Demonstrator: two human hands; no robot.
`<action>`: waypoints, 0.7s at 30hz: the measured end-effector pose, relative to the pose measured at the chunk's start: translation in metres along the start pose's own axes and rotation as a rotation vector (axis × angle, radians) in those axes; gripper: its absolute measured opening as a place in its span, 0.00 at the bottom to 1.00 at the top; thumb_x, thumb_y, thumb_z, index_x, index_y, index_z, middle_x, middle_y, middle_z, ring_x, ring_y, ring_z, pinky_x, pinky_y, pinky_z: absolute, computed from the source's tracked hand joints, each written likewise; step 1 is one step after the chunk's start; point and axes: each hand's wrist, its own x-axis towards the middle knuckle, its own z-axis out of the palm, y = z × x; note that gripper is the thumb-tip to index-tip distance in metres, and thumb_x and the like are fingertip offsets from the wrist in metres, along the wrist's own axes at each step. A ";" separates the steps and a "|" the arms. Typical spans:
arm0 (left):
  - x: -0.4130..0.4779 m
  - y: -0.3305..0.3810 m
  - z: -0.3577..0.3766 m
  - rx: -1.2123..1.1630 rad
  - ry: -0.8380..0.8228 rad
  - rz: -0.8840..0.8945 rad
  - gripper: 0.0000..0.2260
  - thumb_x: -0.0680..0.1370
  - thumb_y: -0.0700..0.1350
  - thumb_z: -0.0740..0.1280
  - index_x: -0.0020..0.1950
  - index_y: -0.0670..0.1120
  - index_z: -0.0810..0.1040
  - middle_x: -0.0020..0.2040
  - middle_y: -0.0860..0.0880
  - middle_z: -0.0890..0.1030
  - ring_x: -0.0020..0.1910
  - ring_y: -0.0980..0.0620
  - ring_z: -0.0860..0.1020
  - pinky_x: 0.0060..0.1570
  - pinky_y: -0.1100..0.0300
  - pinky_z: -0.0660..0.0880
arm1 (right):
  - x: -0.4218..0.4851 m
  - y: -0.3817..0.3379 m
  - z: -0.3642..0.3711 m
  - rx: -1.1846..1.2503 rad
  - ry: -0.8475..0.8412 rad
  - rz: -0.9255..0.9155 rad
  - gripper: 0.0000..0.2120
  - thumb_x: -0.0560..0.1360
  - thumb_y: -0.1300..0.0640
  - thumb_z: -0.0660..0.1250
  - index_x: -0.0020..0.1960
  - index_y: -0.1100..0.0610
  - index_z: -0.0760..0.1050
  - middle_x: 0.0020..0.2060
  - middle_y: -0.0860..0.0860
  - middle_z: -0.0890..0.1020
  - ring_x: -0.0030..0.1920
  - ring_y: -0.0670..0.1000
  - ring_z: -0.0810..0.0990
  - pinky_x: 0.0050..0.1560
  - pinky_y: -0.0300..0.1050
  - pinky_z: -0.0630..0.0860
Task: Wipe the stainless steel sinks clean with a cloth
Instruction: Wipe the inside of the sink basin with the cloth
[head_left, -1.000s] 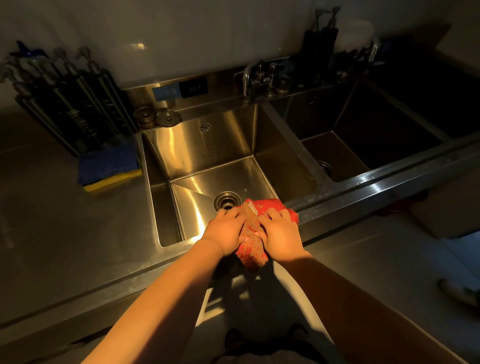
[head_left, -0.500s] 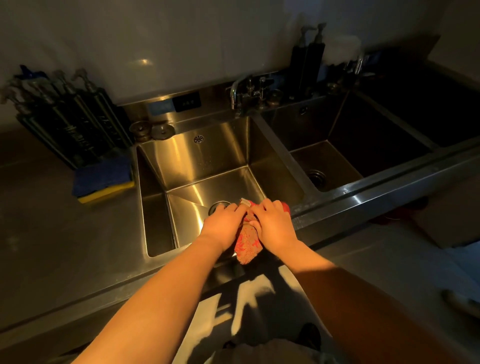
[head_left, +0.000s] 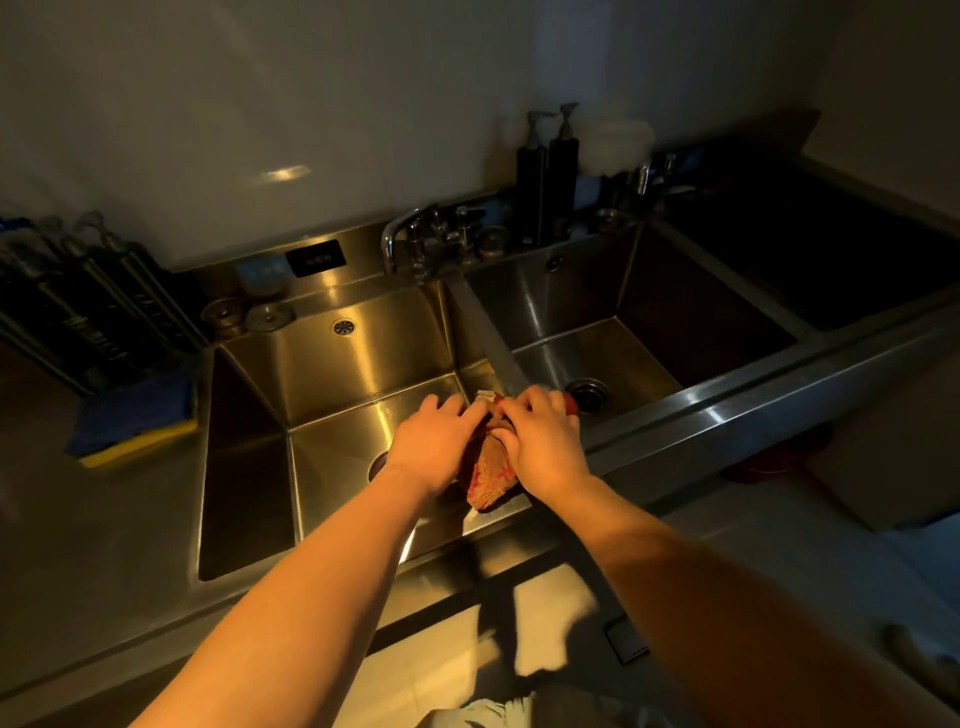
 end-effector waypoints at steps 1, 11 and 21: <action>0.006 0.007 -0.001 0.001 0.006 0.002 0.25 0.77 0.48 0.65 0.71 0.53 0.58 0.63 0.47 0.70 0.60 0.44 0.69 0.43 0.54 0.72 | 0.002 0.010 -0.004 -0.004 0.008 -0.003 0.13 0.78 0.51 0.60 0.62 0.50 0.71 0.58 0.53 0.71 0.61 0.55 0.65 0.55 0.54 0.66; 0.059 0.070 -0.008 0.014 0.049 0.005 0.27 0.75 0.50 0.68 0.70 0.55 0.59 0.64 0.47 0.69 0.61 0.43 0.68 0.48 0.52 0.74 | 0.015 0.087 -0.031 0.023 0.064 -0.013 0.12 0.78 0.49 0.60 0.60 0.49 0.70 0.55 0.52 0.70 0.57 0.53 0.66 0.56 0.56 0.67; 0.114 0.089 -0.009 0.038 0.062 0.056 0.27 0.74 0.51 0.69 0.69 0.54 0.60 0.66 0.46 0.68 0.63 0.44 0.66 0.52 0.51 0.74 | 0.042 0.129 -0.038 0.009 0.141 0.052 0.10 0.77 0.50 0.61 0.56 0.50 0.70 0.55 0.52 0.71 0.56 0.54 0.66 0.51 0.55 0.69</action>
